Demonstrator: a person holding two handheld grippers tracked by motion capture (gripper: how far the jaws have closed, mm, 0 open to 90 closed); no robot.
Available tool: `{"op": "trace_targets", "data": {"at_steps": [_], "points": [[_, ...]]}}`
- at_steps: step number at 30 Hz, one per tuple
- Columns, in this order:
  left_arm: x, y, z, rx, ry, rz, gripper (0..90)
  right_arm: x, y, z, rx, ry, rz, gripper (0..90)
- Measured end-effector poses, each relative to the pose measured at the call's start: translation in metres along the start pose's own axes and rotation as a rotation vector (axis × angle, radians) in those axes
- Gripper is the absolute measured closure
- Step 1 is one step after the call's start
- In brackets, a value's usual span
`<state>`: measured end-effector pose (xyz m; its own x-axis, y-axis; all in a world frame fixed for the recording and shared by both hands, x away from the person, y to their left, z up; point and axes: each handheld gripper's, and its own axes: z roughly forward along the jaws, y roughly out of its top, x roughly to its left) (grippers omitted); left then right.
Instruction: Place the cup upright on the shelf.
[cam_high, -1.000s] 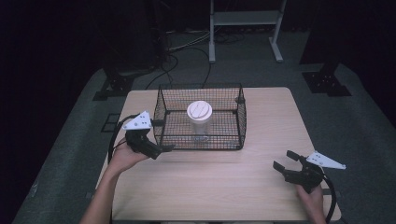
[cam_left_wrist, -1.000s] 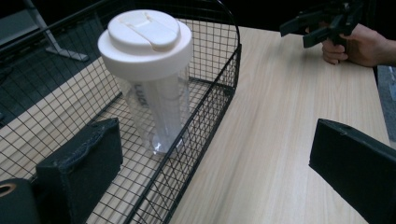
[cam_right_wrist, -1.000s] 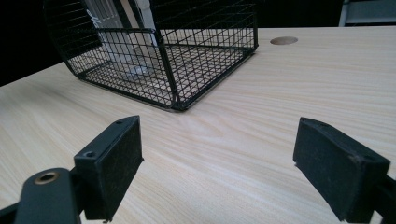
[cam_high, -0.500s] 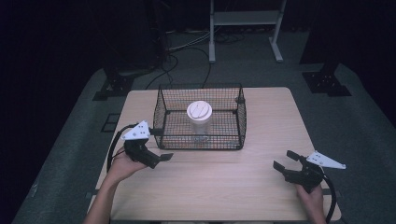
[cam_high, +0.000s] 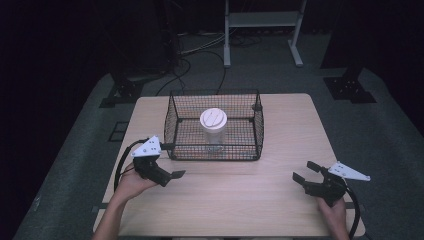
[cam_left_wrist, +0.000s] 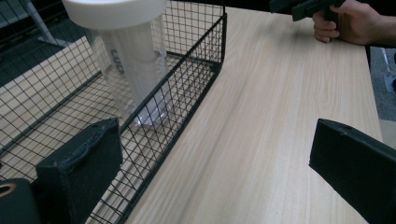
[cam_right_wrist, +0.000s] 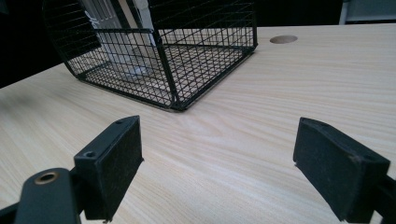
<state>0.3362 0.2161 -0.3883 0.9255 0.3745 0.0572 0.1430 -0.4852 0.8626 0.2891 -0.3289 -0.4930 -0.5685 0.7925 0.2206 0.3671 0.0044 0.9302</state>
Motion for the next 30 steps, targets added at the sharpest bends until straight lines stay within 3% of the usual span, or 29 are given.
{"op": "trace_targets", "data": {"at_steps": [13, 15, 25, 30], "points": [[-0.009, -0.019, 0.0, -0.009, -0.007, -0.022, 1.7, 0.0, 0.0, 0.0, 0.0, 0.0, 0.001, 14.5], [-0.011, -0.023, -0.002, -0.031, -0.001, -0.027, 1.7, 0.0, 0.0, 0.0, 0.0, 0.0, 0.002, 14.5], [-0.017, -0.034, -0.008, -0.049, 0.026, -0.032, 1.7, 0.0, 0.0, 0.0, 0.002, 0.0, 0.002, 14.5], [-0.019, -0.043, -0.011, -0.062, 0.026, -0.055, 1.7, 0.0, 0.0, 0.0, 0.002, 0.001, 0.003, 14.5]]}}
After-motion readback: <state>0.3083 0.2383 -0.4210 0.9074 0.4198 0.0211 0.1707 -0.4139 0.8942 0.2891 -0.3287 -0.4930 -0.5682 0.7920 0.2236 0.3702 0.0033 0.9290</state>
